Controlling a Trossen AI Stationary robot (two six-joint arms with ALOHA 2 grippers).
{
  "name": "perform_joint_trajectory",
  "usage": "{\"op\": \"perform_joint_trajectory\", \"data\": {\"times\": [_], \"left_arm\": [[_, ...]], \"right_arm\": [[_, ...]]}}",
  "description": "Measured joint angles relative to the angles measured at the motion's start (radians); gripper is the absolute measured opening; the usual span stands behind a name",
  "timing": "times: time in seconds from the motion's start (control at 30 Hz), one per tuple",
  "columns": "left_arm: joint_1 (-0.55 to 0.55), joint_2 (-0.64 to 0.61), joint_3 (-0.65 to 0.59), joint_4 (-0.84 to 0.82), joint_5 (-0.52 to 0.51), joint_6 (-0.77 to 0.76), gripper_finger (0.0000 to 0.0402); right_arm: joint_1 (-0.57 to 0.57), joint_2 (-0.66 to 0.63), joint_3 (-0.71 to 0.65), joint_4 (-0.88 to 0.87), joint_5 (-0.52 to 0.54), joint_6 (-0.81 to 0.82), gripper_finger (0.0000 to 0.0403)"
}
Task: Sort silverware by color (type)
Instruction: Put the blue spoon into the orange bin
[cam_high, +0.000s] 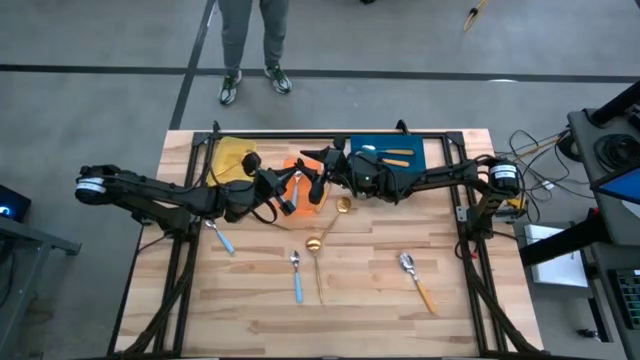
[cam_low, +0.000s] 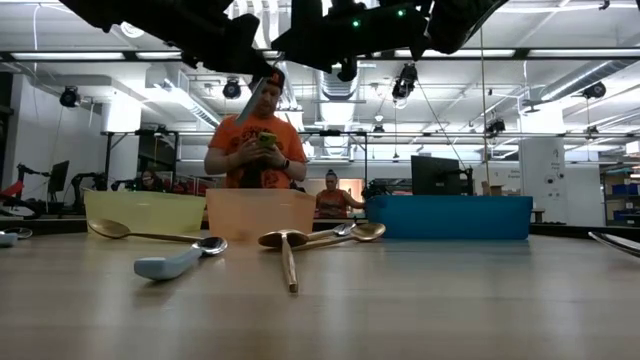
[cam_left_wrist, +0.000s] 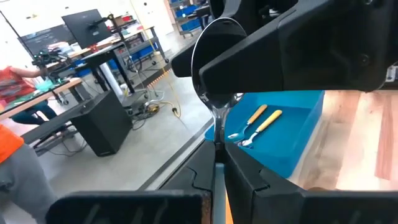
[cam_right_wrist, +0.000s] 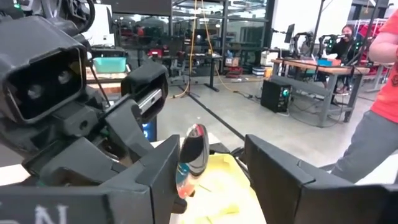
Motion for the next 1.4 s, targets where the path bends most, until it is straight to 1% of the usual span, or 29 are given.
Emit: {"op": "perform_joint_trajectory", "data": {"times": [0.1, 0.23, 0.53, 0.77, 0.93, 1.0, 1.07, 1.13, 1.23, 1.33, 1.37, 1.4], "left_arm": [[0.0, 0.0, 0.0, 0.0, 0.0, 0.0, 0.0004], [0.0, 0.0, 0.001, 0.0, -0.001, 0.001, 0.0004], [0.0, 0.0, 0.015, -0.003, -0.005, 0.002, 0.0004], [0.0, 0.0, 0.017, -0.004, -0.005, 0.002, 0.0009], [-0.002, -0.001, 0.018, -0.006, 0.002, 0.002, 0.0032], [-0.002, -0.001, 0.018, -0.018, 0.03, 0.002, 0.0047], [-0.002, -0.005, 0.018, -0.035, 0.086, 0.002, 0.0065], [-0.002, -0.02, 0.018, -0.069, 0.141, 0.003, 0.0082], [-0.002, -0.062, 0.023, -0.169, 0.158, 0.002, 0.0105], [-0.001, -0.132, 0.024, -0.251, 0.16, 0.007, 0.0121], [0.001, -0.158, 0.024, -0.275, 0.173, 0.014, 0.0124], [0.004, -0.185, 0.024, -0.298, 0.208, 0.022, 0.0127]], "right_arm": [[0.0, 0.0, 0.0, -0.001, 0.001, 0.0, 0.0155], [0.0, 0.0, 0.0, -0.001, 0.011, 0.0, 0.0123], [0.001, 0.0, 0.0, 0.0, 0.03, 0.053, 0.0017], [0.0, 0.0, 0.0, -0.001, 0.032, 0.052, 0.0011], [-0.001, 0.0, -0.002, -0.03, 0.022, 0.045, 0.001], [-0.006, -0.006, -0.002, -0.064, 0.02, 0.045, 0.001], [-0.009, -0.018, -0.002, -0.097, 0.02, 0.045, 0.001], [-0.015, -0.038, -0.002, -0.147, 0.018, 0.045, 0.0009], [-0.025, -0.074, -0.002, -0.248, 0.017, 0.058, 0.0009], [-0.037, -0.114, -0.002, -0.358, 0.008, 0.085, 0.0009], [-0.041, -0.125, 0.001, -0.402, -0.004, 0.098, 0.0009], [-0.048, -0.134, 0.01, -0.447, -0.024, 0.109, 0.0009]]}}
